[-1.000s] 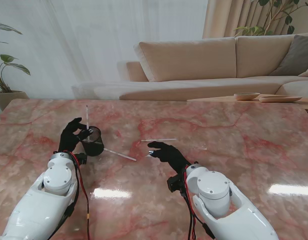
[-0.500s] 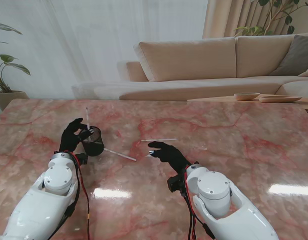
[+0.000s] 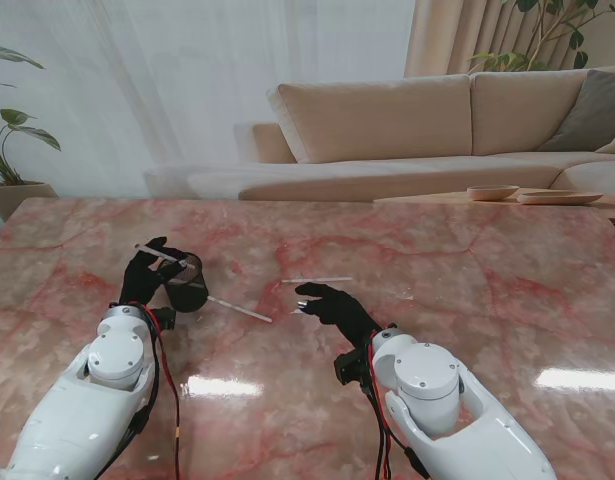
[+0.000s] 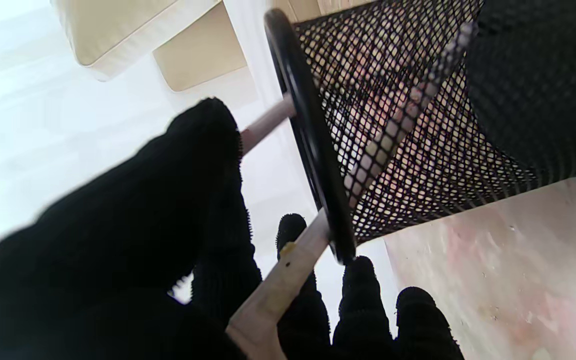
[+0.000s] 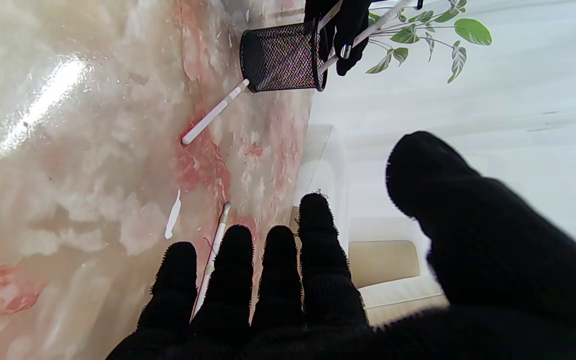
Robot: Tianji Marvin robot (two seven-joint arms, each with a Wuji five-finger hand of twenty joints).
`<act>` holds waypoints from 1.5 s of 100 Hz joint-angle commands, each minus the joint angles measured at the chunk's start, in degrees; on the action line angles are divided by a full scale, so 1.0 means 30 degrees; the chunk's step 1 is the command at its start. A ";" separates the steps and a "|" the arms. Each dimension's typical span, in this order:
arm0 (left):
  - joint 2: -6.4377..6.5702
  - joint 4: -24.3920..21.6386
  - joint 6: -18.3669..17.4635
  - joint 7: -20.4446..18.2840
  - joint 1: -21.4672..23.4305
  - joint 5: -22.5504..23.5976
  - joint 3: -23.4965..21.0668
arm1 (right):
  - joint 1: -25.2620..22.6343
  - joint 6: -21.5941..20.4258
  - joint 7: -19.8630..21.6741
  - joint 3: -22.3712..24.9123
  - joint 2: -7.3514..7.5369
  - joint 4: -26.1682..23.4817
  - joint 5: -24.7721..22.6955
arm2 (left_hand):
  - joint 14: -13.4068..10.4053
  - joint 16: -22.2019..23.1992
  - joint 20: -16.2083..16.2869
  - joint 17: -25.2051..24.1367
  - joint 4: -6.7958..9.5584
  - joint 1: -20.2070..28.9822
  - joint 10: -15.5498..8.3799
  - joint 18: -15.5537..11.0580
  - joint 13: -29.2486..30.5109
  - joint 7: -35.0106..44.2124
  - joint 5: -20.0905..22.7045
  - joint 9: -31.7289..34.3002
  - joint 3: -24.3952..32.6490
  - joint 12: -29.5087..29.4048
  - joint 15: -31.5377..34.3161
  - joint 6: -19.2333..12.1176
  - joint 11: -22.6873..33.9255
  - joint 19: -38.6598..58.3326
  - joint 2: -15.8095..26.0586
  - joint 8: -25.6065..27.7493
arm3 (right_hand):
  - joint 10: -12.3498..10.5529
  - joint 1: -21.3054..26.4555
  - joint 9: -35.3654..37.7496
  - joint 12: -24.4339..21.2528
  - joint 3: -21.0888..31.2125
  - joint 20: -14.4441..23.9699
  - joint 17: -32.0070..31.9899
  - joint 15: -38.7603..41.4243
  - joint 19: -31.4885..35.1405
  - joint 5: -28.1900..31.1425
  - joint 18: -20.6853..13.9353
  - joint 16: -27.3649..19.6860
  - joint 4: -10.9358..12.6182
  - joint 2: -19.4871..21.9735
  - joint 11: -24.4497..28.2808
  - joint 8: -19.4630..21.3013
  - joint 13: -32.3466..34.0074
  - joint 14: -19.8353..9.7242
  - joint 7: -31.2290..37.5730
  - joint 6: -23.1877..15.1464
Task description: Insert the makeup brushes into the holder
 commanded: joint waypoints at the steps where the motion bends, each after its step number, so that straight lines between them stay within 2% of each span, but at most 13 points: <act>1: -0.0014 0.0180 -0.0063 -0.0097 0.0007 0.0043 0.0088 | -0.0168 0.0131 0.0235 0.0032 -0.0055 -0.0041 0.0111 | -0.0628 0.0020 -0.0345 -0.0016 0.0329 0.0306 -0.0163 -0.0353 -0.0752 -0.0286 -0.0228 -0.0651 -0.0292 -0.0344 -0.0761 -0.1153 -0.0407 -0.0737 -0.0551 0.0335 | -0.0169 -0.0796 -0.0258 -0.0157 -0.0105 0.0381 -0.0018 0.0214 0.0304 -0.0288 -0.0812 0.0189 0.0440 0.0032 0.0159 -0.0177 -0.0358 -0.0321 0.0123 -0.0619; 57: 0.0277 0.0040 -0.0180 -0.0687 0.0046 0.0837 0.0111 | -0.0180 0.0029 0.0205 0.0052 -0.0064 -0.0026 0.0170 | -0.0565 -0.0168 -0.0543 -0.0033 0.0318 0.0260 0.0069 -0.0339 -0.0748 -0.0578 -0.0310 -0.0813 -0.0805 -0.0380 -0.0833 -0.0949 -0.0471 -0.0806 -0.0393 0.0603 | -0.0179 -0.0801 -0.0247 -0.0158 -0.0146 0.0378 -0.0031 0.0163 0.0298 -0.0280 -0.0821 0.0163 0.0477 0.0061 0.0143 -0.0180 -0.0359 -0.0322 0.0122 -0.0620; 66: 0.0335 -0.0016 -0.0376 -0.0820 0.0088 0.0932 0.0072 | -0.0187 0.0019 0.0195 0.0051 -0.0070 -0.0009 0.0200 | -0.0570 -0.0237 -0.0612 -0.0046 0.0175 -0.0027 0.0118 -0.0289 -0.0751 -0.0733 -0.0540 -0.0941 -0.1200 -0.0423 -0.0872 -0.0798 -0.0561 -0.0836 -0.0701 0.0546 | -0.0177 -0.0815 -0.0245 -0.0156 -0.0145 0.0377 -0.0035 0.0162 0.0296 -0.0297 -0.0814 0.0166 0.0477 0.0068 0.0144 -0.0183 -0.0364 -0.0314 0.0114 -0.0640; 74: 0.0402 -0.0193 -0.0605 -0.0944 0.0188 0.0996 -0.0012 | -0.0209 0.0009 0.0165 0.0060 -0.0079 -0.0015 0.0226 | -0.0548 -0.1064 -0.0993 -0.0044 -0.0160 -0.1250 0.0197 -0.0159 -0.0704 -0.2179 -0.0854 -0.1184 -0.1438 -0.0791 -0.1037 -0.0258 -0.0874 -0.0834 -0.1225 0.1223 | -0.0175 -0.0802 -0.0247 -0.0152 -0.0147 0.0376 -0.0043 0.0162 0.0290 -0.0309 -0.0820 0.0169 0.0475 0.0056 0.0148 -0.0184 -0.0360 -0.0332 0.0110 -0.0624; 78: 0.0461 -0.0309 -0.0747 -0.1054 0.0252 0.1091 -0.0074 | -0.0218 -0.0009 0.0158 0.0067 -0.0078 -0.0015 0.0229 | -0.0505 -0.1646 -0.1233 -0.0053 0.0042 -0.2521 0.0278 -0.0105 -0.0696 -0.3469 -0.1062 -0.1354 -0.0844 -0.1035 -0.1120 0.0349 -0.1043 -0.0854 -0.1297 0.1880 | -0.0193 -0.0806 -0.0251 -0.0154 -0.0156 0.0375 -0.0043 0.0153 0.0289 -0.0280 -0.0813 0.0169 0.0472 0.0055 0.0144 -0.0182 -0.0377 -0.0327 0.0120 -0.0639; 82: 0.0523 -0.0503 -0.0841 -0.1180 0.0344 0.1171 -0.0158 | -0.0229 -0.0029 0.0164 0.0077 -0.0074 -0.0020 0.0230 | -0.0480 -0.2077 -0.1439 -0.0052 0.1114 -0.3712 0.0365 -0.0120 -0.0684 -0.4329 -0.1442 -0.1513 -0.0083 -0.1217 -0.1262 0.0852 -0.1217 -0.0897 -0.1217 0.2394 | -0.0167 -0.0802 -0.0258 -0.0156 -0.0163 0.0373 -0.0048 0.0146 0.0284 -0.0289 -0.0821 0.0165 0.0470 0.0050 0.0139 -0.0184 -0.0370 -0.0324 0.0115 -0.0628; 84: 0.0558 -0.0603 -0.0878 -0.1247 0.0390 0.1220 -0.0204 | -0.0234 -0.0038 0.0163 0.0082 -0.0073 -0.0024 0.0225 | -0.0497 -0.2202 -0.1496 -0.0061 0.1367 -0.4092 0.0381 -0.0141 -0.0689 -0.4545 -0.1690 -0.1586 -0.0030 -0.1268 -0.1321 0.0983 -0.1276 -0.0919 -0.1255 0.2482 | -0.0176 -0.0794 -0.0263 -0.0157 -0.0163 0.0372 -0.0050 0.0143 0.0282 -0.0292 -0.0811 0.0164 0.0470 0.0049 0.0136 -0.0184 -0.0369 -0.0323 0.0114 -0.0628; 92: 0.0737 -0.1093 -0.0949 -0.1511 0.0607 0.1668 -0.0414 | -0.0261 -0.0092 0.0169 0.0106 -0.0061 -0.0060 0.0196 | -0.0479 -0.2791 -0.1806 -0.0066 0.1260 -0.4972 0.0440 -0.0182 -0.0682 -0.5543 -0.2839 -0.1789 -0.0716 -0.1476 -0.1566 0.1419 -0.1503 -0.1032 -0.1377 0.2445 | -0.0168 -0.0802 -0.0268 -0.0160 -0.0195 0.0367 -0.0078 0.0124 0.0266 -0.0305 -0.0803 0.0158 0.0465 0.0051 0.0129 -0.0187 -0.0379 -0.0313 0.0108 -0.0653; 114: 0.1242 -0.2646 -0.0784 -0.2239 0.1237 0.3187 -0.1079 | -0.0345 -0.0343 0.0251 0.0159 -0.0002 -0.0186 0.0100 | -0.0454 -0.3973 -0.2259 -0.0034 0.1334 -0.5311 0.0525 -0.0268 -0.0696 -0.7425 -0.4550 -0.1995 -0.2712 -0.1880 -0.1727 0.2176 -0.1979 -0.1005 -0.0525 0.2182 | -0.0154 -0.0810 -0.0355 -0.0182 -0.0308 0.0347 -0.0148 0.0005 0.0209 -0.0370 -0.0794 0.0105 0.0459 0.0068 0.0062 -0.0196 -0.0397 -0.0288 0.0075 -0.0648; 139: 0.1749 -0.4935 -0.0245 -0.3256 0.2275 0.4508 -0.2047 | -0.0630 -0.0678 0.0281 0.0386 0.0103 -0.0519 -0.0284 | -0.0291 -0.4339 -0.2253 -0.0066 0.1593 -0.4808 0.0671 0.0119 -0.0696 -0.8866 -0.5350 -0.2064 -0.4902 -0.1979 -0.1678 0.3170 -0.2309 -0.0999 0.0571 0.1632 | -0.0143 -0.0810 -0.0373 -0.0205 -0.0633 0.0317 -0.0199 -0.0206 0.0135 -0.0459 -0.0800 0.0022 0.0454 0.0109 -0.0019 -0.0218 -0.0400 -0.0259 0.0008 -0.0623; 144: 0.1860 -0.5531 -0.0174 -0.3476 0.2568 0.4850 -0.2263 | -0.0670 -0.0731 0.0290 0.0423 0.0140 -0.0583 -0.0544 | -0.0160 -0.3887 -0.1616 -0.0131 0.1780 -0.4416 0.0774 0.0494 -0.0742 -0.9215 -0.5434 -0.1959 -0.5865 -0.1961 -0.1458 0.3349 -0.2381 -0.0668 0.1075 0.1470 | -0.0142 -0.0811 -0.0361 -0.0206 -0.0670 0.0311 -0.0204 -0.0230 0.0122 -0.0468 -0.0797 0.0016 0.0459 0.0113 -0.0025 -0.0221 -0.0415 -0.0253 -0.0001 -0.0633; 150: 0.2004 -0.6264 -0.0270 -0.3809 0.2918 0.5224 -0.2520 | -0.0712 -0.0779 0.0313 0.0478 0.0187 -0.0667 -0.0839 | -0.0098 -0.2675 0.0856 -0.0366 0.1921 -0.4140 0.0862 0.0893 -0.0757 -0.9458 -0.5472 -0.1726 -0.6590 -0.1918 -0.1171 0.3536 -0.2437 0.0298 0.1448 0.1356 | -0.0138 -0.0796 -0.0360 -0.0218 -0.0711 0.0295 -0.0206 -0.0293 0.0096 -0.0484 -0.0784 -0.0006 0.0469 0.0118 -0.0052 -0.0226 -0.0437 -0.0238 -0.0015 -0.0629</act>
